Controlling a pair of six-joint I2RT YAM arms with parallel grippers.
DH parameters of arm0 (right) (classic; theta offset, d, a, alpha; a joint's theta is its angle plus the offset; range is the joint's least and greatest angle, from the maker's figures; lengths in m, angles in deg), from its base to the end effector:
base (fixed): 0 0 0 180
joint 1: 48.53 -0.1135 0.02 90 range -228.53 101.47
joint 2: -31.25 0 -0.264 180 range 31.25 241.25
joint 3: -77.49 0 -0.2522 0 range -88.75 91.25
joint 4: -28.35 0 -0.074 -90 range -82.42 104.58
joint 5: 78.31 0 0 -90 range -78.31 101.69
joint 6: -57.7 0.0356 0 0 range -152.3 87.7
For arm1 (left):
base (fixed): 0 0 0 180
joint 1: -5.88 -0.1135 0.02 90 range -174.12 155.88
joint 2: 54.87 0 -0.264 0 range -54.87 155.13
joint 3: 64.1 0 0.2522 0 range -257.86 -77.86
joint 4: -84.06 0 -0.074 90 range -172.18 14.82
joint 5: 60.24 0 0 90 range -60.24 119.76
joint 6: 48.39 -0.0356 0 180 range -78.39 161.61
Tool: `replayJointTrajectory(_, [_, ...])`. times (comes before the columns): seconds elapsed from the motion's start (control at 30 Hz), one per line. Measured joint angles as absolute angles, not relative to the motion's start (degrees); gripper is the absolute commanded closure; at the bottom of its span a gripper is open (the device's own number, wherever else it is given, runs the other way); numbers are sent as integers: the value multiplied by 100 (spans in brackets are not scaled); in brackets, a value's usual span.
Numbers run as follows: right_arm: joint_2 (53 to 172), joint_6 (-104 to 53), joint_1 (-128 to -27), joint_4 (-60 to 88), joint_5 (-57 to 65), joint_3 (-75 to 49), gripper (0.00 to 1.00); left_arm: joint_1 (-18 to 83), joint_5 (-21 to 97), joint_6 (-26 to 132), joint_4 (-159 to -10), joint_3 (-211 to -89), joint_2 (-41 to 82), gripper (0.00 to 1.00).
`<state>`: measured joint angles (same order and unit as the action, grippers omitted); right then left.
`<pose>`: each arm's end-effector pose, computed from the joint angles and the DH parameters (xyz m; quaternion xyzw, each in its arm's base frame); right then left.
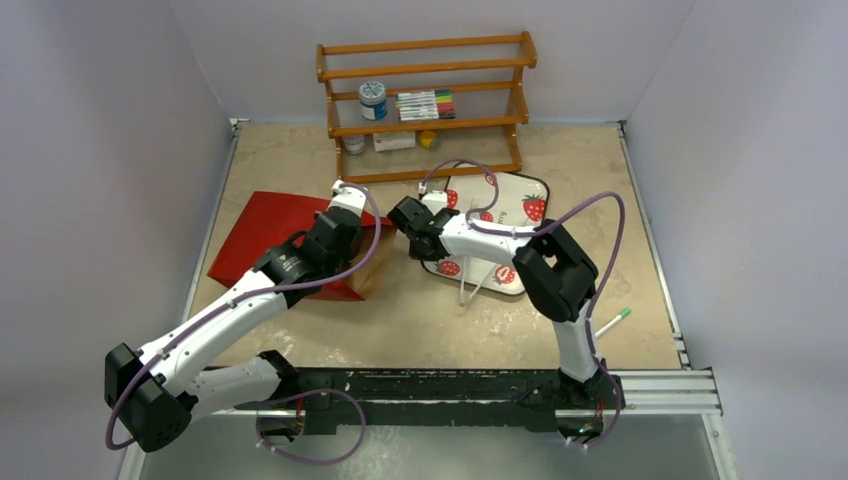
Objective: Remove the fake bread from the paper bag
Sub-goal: Move the container to the center of the board.
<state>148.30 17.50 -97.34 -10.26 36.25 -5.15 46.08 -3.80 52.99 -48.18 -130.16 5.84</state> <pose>0.2966 0.3164 0.1731 0.0662 0.9394 0.0689 0.3291 0.1796 -0.1260 0.2973 0.1052 0.8775 0.0698 0.4627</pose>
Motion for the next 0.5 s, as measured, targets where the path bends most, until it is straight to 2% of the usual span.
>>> replayJointTrajectory(0.1, [14594,1750,-9739,-940,3618,-832,89,4608,-380,5299,-4822,-13016,586,100])
replayJointTrajectory(0.5, [13475,1836,-9879,-1113,3559,-2225,88,4608,-367,5299,-4903,-13016,641,100])
